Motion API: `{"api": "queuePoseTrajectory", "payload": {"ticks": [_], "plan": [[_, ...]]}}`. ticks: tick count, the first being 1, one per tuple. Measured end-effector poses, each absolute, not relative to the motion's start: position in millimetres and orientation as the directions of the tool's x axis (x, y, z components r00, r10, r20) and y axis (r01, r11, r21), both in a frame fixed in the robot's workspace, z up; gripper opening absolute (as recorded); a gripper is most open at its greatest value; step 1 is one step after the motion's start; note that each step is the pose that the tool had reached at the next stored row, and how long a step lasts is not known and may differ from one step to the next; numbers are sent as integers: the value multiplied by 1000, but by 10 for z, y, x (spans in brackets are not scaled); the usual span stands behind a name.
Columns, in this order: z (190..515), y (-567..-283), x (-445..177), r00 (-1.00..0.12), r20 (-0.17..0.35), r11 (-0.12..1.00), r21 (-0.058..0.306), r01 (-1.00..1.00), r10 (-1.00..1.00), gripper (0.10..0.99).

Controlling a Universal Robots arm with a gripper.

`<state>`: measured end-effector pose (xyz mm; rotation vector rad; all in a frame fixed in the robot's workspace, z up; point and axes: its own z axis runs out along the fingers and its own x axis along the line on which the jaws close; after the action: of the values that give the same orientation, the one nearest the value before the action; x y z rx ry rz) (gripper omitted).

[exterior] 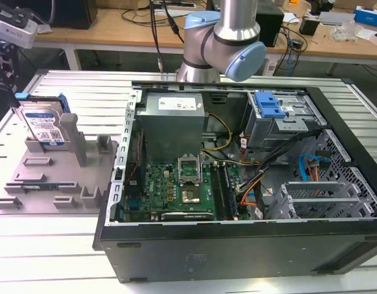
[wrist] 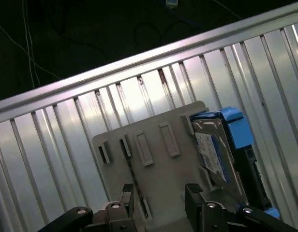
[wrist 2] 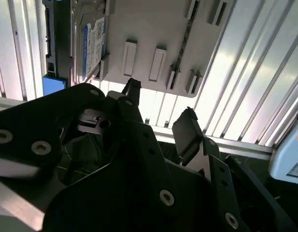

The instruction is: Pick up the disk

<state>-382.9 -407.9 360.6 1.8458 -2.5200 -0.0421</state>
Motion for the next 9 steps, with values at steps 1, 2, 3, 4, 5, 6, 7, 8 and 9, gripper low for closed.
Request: {"api": "queuePoseTrajectory", "payload": {"ticks": [1, 2, 3, 4, 5, 6, 7, 8, 9], "plan": [[3605, -4080, -3830, -274, -2, 274, 30, -961, -962, 541], [3605, -4079, -3830, -262, -3, 261, 28, -965, -965, 541], [3604, -4080, -3830, -249, -3, 249, 26, -968, -969, 541], [3604, -4080, -3830, -236, -4, 236, 24, -971, -972, 541], [3602, -4080, -3830, -222, -5, 222, 20, -975, -975, 541], [3601, -4079, -3830, -211, -6, 211, 15, -977, -977, 541], [3599, -4079, -3830, -201, -7, 201, 11, -980, -980, 541], [3598, -4079, -3829, -185, -8, 185, 5, -983, -983, 541], [3596, -4079, -3829, -171, -8, 171, 2, -985, -985, 541]]}}
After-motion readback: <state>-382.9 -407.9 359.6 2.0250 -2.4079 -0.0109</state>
